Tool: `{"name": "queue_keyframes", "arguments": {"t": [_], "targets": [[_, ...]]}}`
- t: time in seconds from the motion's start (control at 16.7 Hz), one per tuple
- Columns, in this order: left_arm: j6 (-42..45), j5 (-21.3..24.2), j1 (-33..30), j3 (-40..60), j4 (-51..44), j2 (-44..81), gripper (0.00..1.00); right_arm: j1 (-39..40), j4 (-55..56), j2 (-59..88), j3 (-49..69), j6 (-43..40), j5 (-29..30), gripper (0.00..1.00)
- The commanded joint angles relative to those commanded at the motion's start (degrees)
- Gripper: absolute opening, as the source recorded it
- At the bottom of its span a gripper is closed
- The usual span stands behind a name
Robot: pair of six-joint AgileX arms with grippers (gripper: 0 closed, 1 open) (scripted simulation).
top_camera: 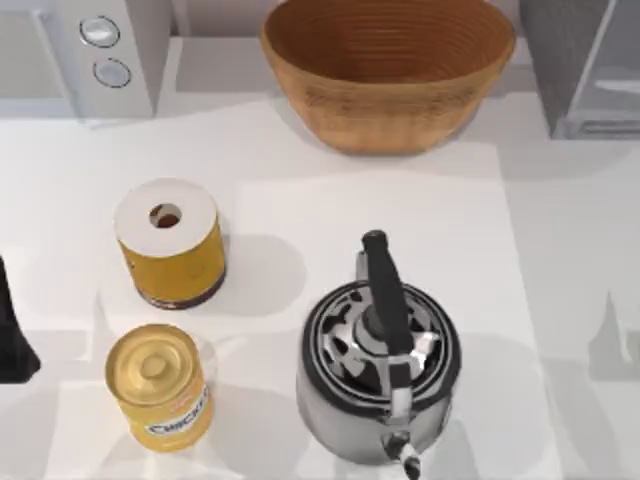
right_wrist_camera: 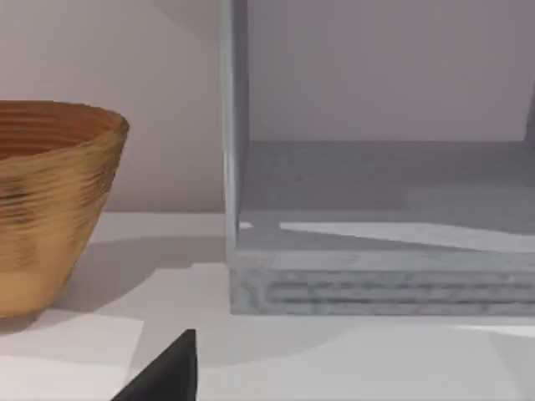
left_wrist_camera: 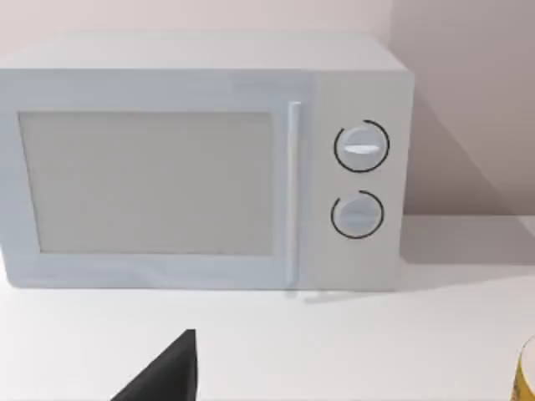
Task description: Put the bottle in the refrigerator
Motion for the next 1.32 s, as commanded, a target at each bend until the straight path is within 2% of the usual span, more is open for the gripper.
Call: {"name": "queue_keyframes", "arguments": {"t": [0.24,0.48,0.72,1.32], "targets": [[0.0,0.0,0.0,0.0,0.0,0.0,1.0,-1.4,-1.0,1.8,0.3,-1.8,-1.7,1.0],[0.0,0.0,0.0,0.0,0.0,0.0,1.0,-8.8,-5.1,12.3,2.5,-12.5,-9.4,1.0],[0.0,0.0,0.0,0.0,0.0,0.0,1.0,-18.8,-9.8,29.9,7.1,-31.1,-21.1,1.0],[0.0,0.0,0.0,0.0,0.0,0.0,1.0,-41.1,-25.3,76.5,24.3,-83.7,-58.8,1.0]]}}
